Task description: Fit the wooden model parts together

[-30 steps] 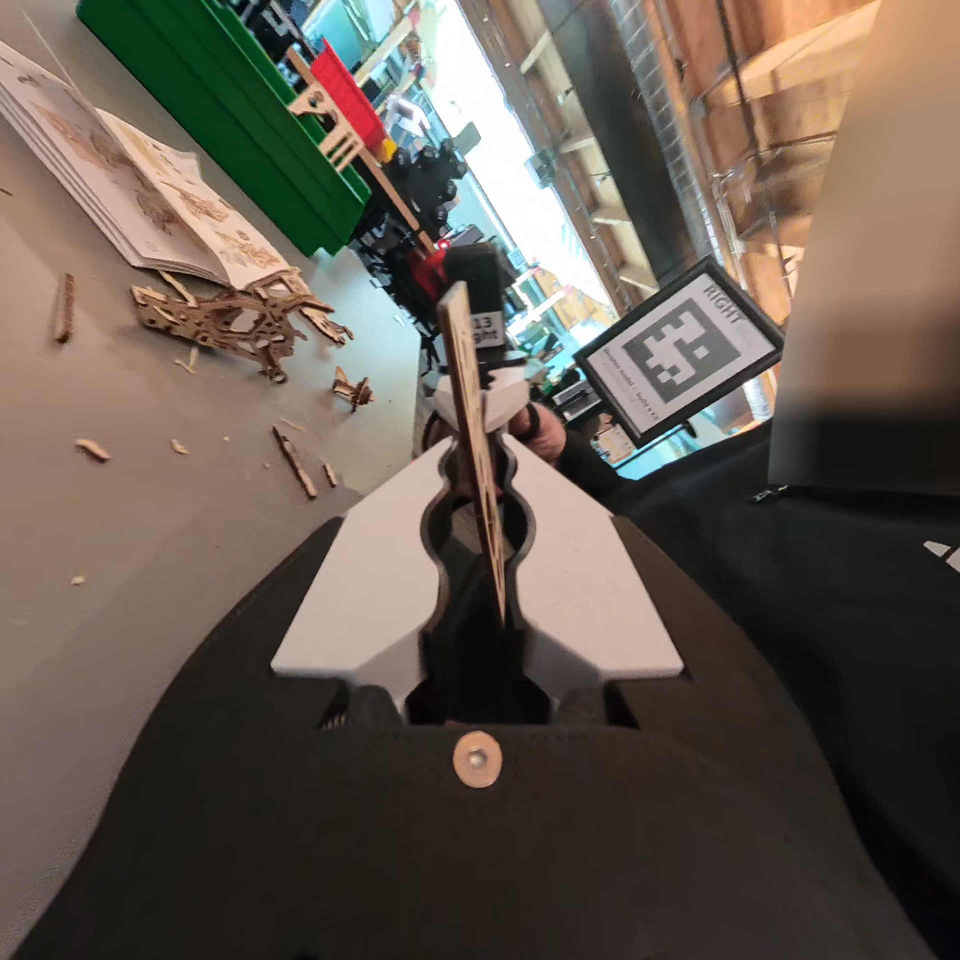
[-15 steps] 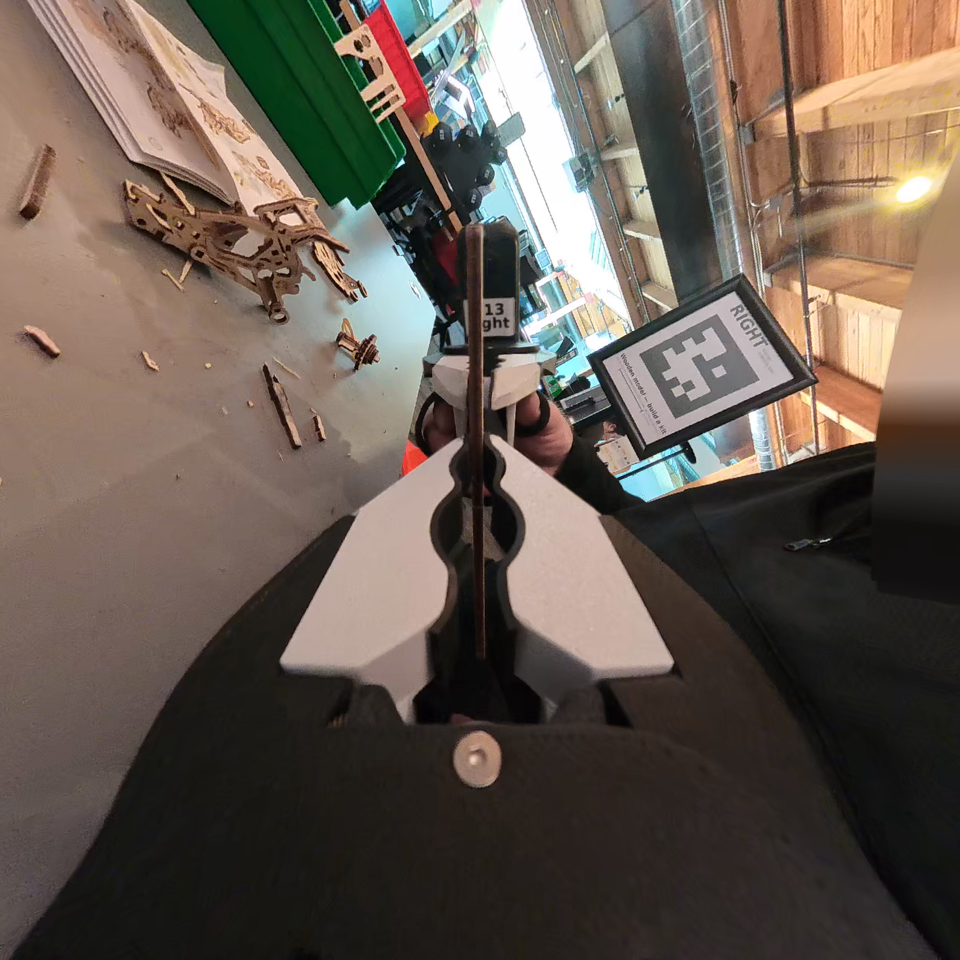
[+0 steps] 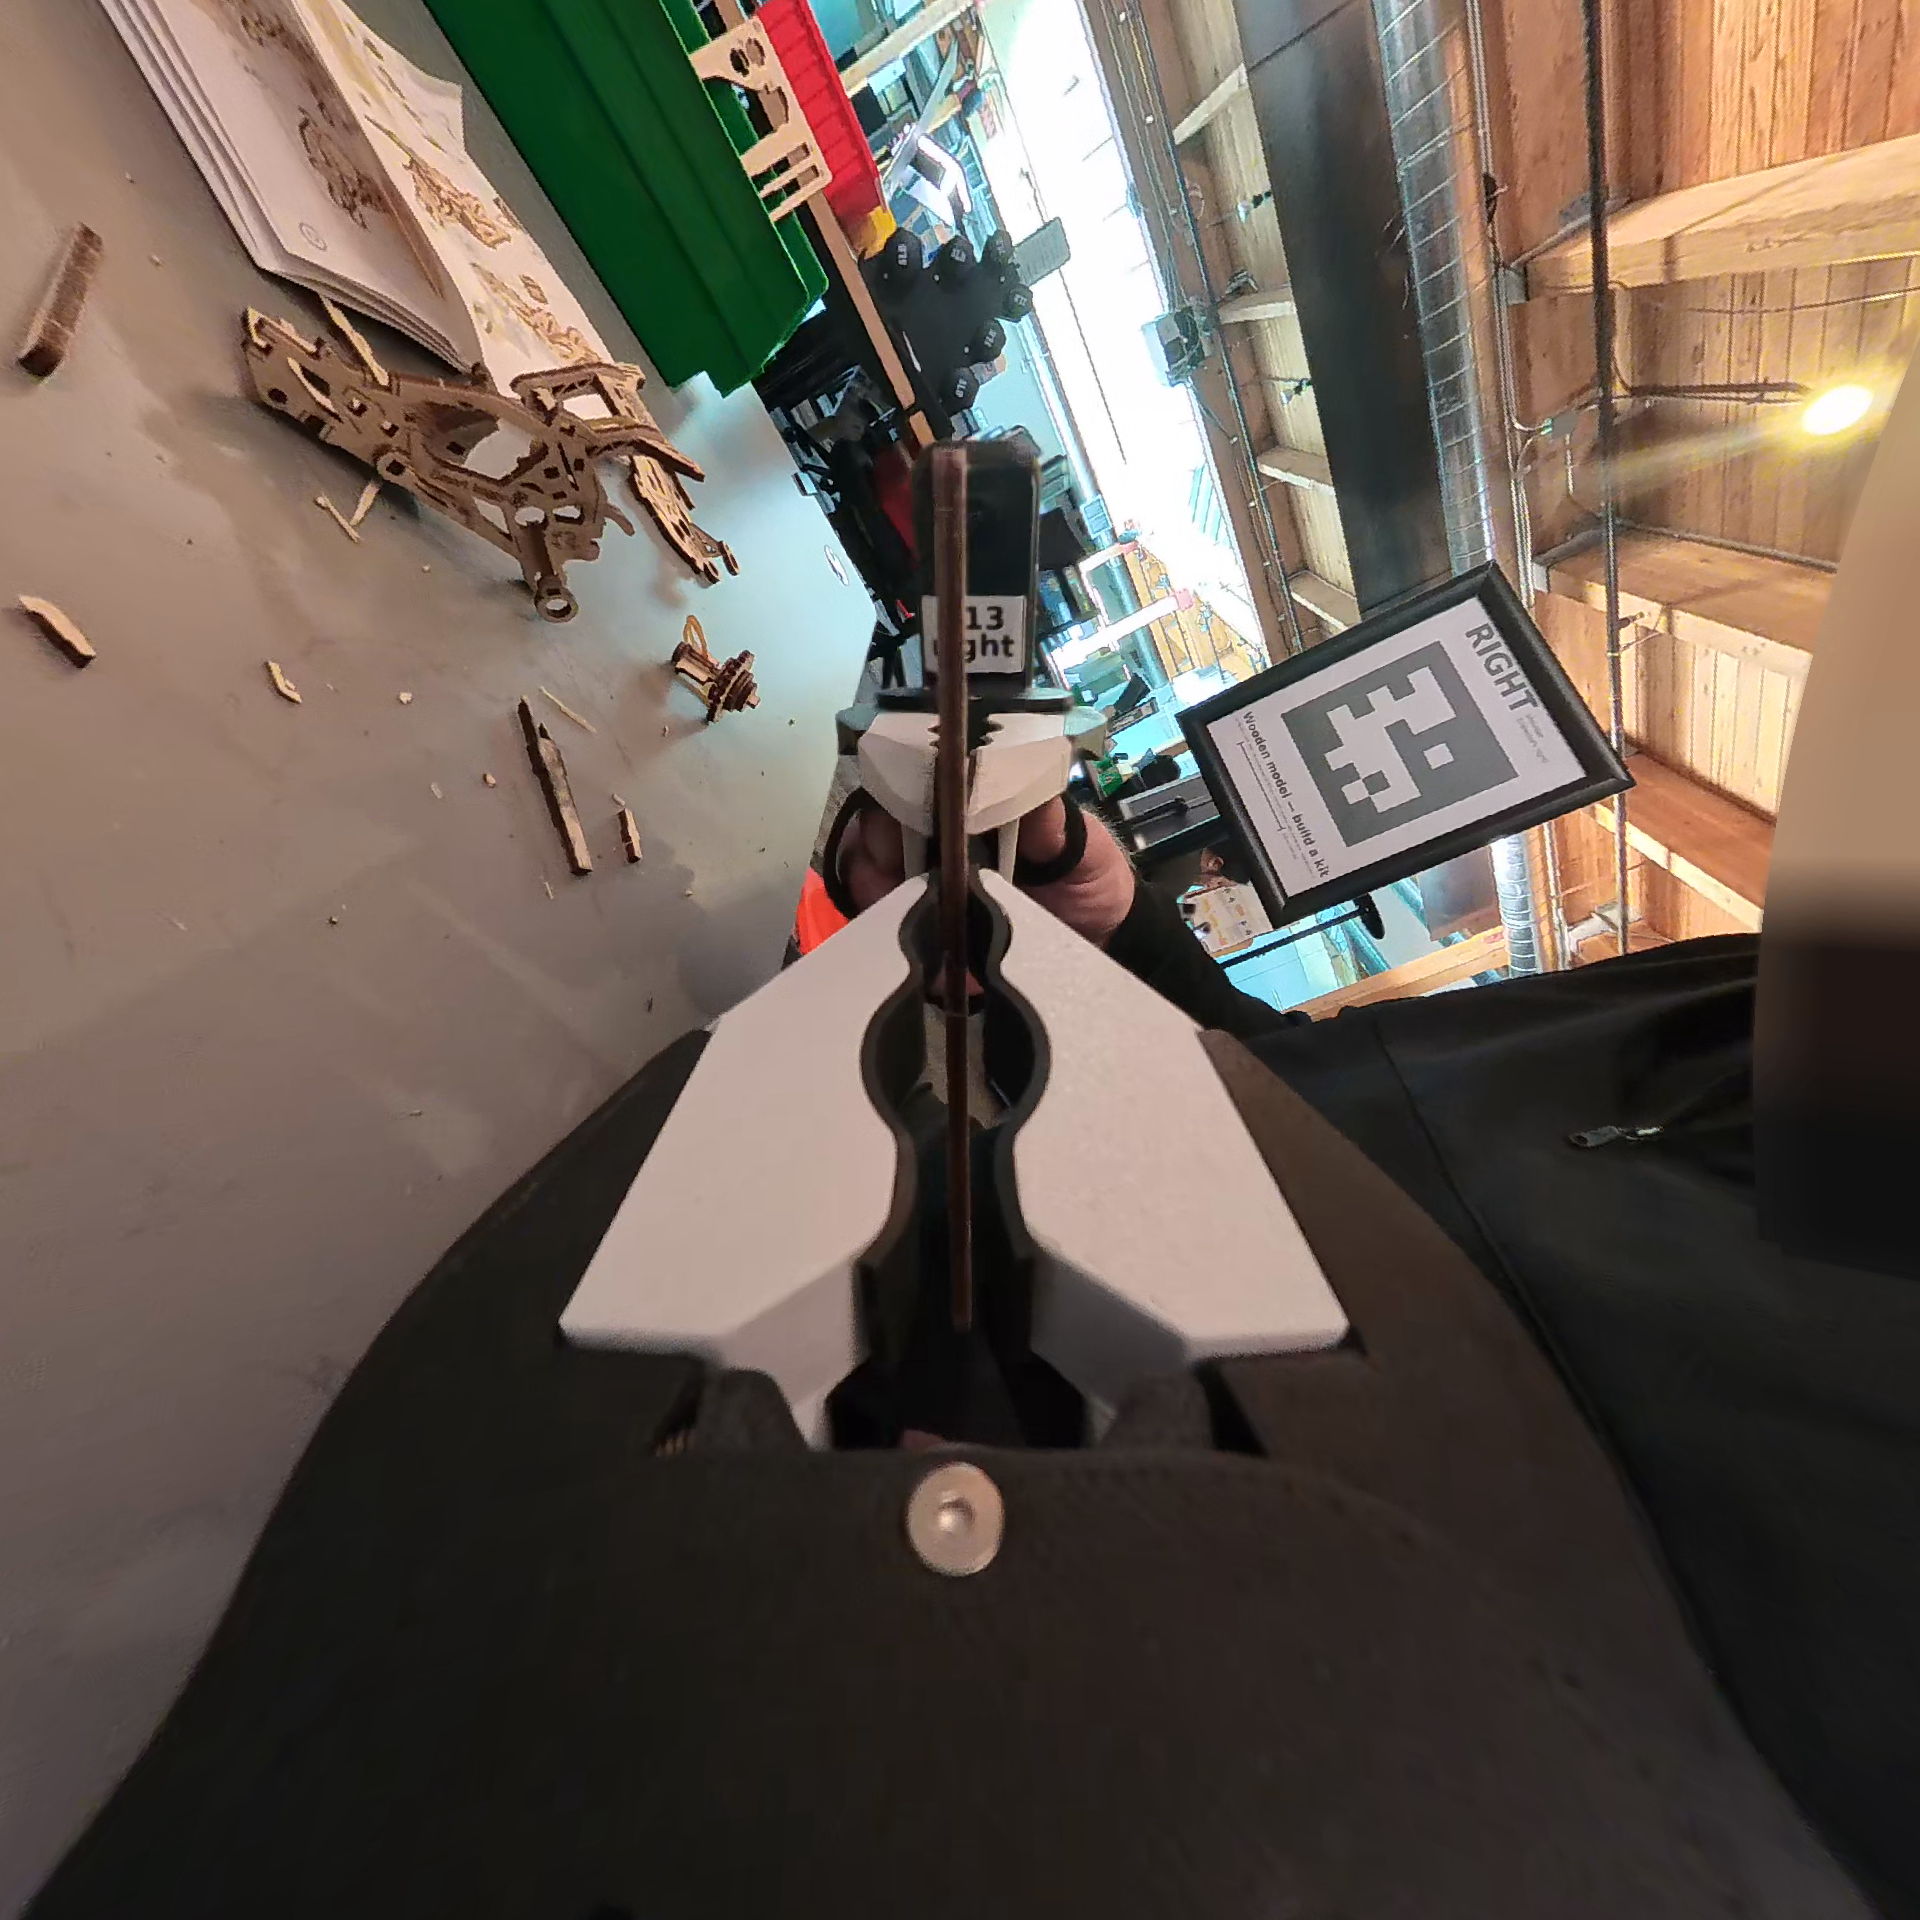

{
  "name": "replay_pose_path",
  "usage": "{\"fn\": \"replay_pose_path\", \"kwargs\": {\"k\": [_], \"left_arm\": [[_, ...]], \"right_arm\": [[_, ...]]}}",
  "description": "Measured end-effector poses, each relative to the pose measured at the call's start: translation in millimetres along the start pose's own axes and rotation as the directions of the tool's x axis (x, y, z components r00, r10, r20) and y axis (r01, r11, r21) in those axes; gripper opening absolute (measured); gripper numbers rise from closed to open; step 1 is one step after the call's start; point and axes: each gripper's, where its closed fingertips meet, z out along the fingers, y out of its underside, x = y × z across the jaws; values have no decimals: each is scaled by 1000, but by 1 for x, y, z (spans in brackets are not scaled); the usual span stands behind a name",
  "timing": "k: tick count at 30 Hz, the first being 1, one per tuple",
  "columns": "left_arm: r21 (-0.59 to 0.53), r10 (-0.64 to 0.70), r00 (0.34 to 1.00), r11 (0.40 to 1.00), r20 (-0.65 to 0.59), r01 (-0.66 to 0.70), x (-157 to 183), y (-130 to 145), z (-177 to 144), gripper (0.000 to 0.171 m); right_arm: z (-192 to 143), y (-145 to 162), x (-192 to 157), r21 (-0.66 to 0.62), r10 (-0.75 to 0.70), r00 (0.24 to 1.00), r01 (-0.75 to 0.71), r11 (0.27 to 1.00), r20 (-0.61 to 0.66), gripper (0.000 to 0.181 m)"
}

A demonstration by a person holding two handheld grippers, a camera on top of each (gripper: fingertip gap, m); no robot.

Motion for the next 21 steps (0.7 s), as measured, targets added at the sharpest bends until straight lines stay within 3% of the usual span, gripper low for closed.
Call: {"fn": "replay_pose_path", "kwargs": {"k": [4,7,9,14,21], "left_arm": [[29,-25,998,999,-50,26,3,-2,-1,2],[14,-14,997,1000,-80,15,6,0,1,14],[10,37,999,999,-32,-37,3,2,4,2],[-29,100,993,995,61,-98,-1,8,15,0],[13,106,989,994,104,-108,-6,4,12,0]], "right_arm": [[1,-2,-3,22,10,999,-11,1000,34,1],[-1,-4,-1,41,12,1000,-13,999,26,1],[-2,-6,1,50,-3,1000,3,999,12,2],[9,1,5,-37,-123,990,121,992,-74,18],[15,4,10,-95,-179,980,171,981,-86,13]]}}
